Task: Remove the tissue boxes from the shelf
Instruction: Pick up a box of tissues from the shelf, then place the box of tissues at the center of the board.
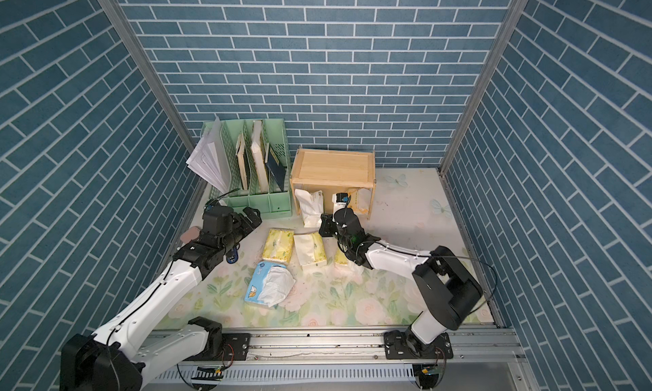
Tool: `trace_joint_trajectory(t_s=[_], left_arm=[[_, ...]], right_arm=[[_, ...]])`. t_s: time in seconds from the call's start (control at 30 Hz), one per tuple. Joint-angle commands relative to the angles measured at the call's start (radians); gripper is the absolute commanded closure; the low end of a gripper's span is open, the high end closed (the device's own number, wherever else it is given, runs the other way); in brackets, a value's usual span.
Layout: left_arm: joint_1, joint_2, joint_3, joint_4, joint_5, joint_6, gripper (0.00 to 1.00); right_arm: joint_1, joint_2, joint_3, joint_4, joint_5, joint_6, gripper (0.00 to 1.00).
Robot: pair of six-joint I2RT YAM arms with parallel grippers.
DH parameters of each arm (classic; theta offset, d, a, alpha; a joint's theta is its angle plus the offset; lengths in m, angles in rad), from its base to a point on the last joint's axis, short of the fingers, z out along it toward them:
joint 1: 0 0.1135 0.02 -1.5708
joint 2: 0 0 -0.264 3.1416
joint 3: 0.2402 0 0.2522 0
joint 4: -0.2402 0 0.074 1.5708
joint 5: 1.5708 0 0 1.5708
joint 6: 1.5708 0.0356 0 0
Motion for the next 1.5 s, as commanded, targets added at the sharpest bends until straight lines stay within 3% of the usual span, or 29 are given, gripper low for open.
trace_joint_trajectory(t_s=[0.0, 0.37, 0.53, 0.7, 0.93, 1.23, 1.47], left_arm=[[0.005, -0.006, 0.027, 0.017, -0.029, 0.026, 0.00], [0.005, 0.042, 0.072, 0.048, -0.002, 0.078, 0.00], [0.005, 0.061, 0.078, 0.065, 0.018, 0.085, 0.00], [0.005, 0.067, 0.072, 0.078, 0.025, 0.086, 0.00], [0.005, 0.062, 0.063, 0.065, 0.022, 0.103, 0.00], [0.005, 0.037, 0.049, 0.044, 0.029, 0.109, 0.00], [0.007, 0.031, 0.062, 0.028, 0.028, 0.115, 0.00]], right_arm=[[0.015, -0.132, -0.032, -0.134, -0.025, 0.119, 1.00], [0.090, -0.493, -0.034, -0.614, -0.116, 0.307, 1.00], [0.231, -0.567, -0.037, -0.750, -0.080, 0.413, 1.00], [0.389, -0.574, -0.055, -0.794, 0.006, 0.532, 1.00], [0.497, -0.544, -0.092, -0.822, 0.062, 0.650, 1.00], [0.511, -0.544, -0.173, -0.777, 0.191, 0.715, 1.00], [0.506, -0.493, -0.207, -0.708, 0.176, 0.691, 1.00]])
